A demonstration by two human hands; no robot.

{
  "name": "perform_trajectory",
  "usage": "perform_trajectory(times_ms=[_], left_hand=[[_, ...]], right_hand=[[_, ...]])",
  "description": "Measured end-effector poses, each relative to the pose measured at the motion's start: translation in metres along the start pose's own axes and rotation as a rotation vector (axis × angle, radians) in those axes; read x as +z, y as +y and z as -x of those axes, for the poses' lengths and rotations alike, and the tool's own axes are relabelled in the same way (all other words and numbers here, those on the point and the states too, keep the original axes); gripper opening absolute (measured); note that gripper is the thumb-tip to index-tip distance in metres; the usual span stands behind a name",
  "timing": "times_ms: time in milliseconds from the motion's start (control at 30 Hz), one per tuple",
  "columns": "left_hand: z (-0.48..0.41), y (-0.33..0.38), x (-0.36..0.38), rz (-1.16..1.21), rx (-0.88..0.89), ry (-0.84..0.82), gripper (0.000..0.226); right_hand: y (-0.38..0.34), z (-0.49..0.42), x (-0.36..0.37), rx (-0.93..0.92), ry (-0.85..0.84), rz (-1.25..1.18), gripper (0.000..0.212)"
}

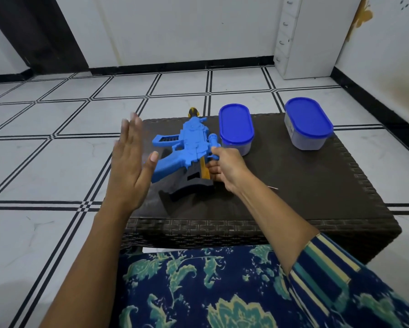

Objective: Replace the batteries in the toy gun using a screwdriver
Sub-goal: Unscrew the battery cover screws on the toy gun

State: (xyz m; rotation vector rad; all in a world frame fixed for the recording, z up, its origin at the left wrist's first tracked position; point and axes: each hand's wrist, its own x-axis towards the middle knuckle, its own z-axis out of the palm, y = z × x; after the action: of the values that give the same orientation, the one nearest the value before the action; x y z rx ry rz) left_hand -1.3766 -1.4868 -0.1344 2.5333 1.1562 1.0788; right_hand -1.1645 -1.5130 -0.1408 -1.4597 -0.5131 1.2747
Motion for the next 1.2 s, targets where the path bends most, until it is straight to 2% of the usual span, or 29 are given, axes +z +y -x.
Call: perform_trajectory(times_ms=[67,133,167,267,433,633,667,733,800,900,1067,1200], left_hand=[[0.001,-0.002,0.002,-0.054,-0.073,-0.172,0.058],[0.005,-0.007,0.008,-0.147,-0.119,-0.37,0.073],[0.006,-0.009,0.01,-0.164,-0.125,-0.383,0.075],[0.004,-0.009,0.008,-0.103,-0.136,-0.278,0.069],[0.008,-0.011,0.007,-0.029,-0.13,-0.199,0.061],[0.005,-0.008,0.004,0.023,-0.05,-0.059,0.054],[0.005,-0.009,0.005,0.013,-0.05,-0.071,0.053],[0.005,-0.013,0.008,-0.029,-0.098,-0.2,0.053],[0.008,-0.016,0.013,-0.096,-0.129,-0.308,0.064],[0.007,-0.017,0.014,-0.089,-0.135,-0.27,0.061],[0.007,-0.024,0.013,0.09,-0.151,-0.342,0.055],[0.008,-0.02,0.01,0.13,-0.144,-0.253,0.051]], right_hand=[[0.001,-0.001,0.0,-0.01,0.01,0.0,0.03],[0.002,-0.001,0.0,-0.021,0.016,0.03,0.032],[0.002,0.0,0.0,-0.015,0.013,0.026,0.032],[0.002,0.0,0.0,-0.015,-0.002,-0.021,0.029],[0.001,-0.001,0.002,-0.009,-0.01,-0.038,0.03],[0.001,-0.004,0.003,-0.016,-0.016,0.007,0.025],[0.002,-0.004,0.003,-0.017,-0.015,0.012,0.025],[0.004,-0.005,0.002,-0.029,-0.002,0.021,0.026],[0.005,-0.006,0.001,-0.04,0.007,0.044,0.028],[0.004,-0.005,0.002,-0.024,0.007,0.006,0.029],[0.004,-0.005,0.003,-0.02,0.01,0.01,0.03],[0.003,-0.004,0.004,0.005,-0.006,-0.016,0.031]])
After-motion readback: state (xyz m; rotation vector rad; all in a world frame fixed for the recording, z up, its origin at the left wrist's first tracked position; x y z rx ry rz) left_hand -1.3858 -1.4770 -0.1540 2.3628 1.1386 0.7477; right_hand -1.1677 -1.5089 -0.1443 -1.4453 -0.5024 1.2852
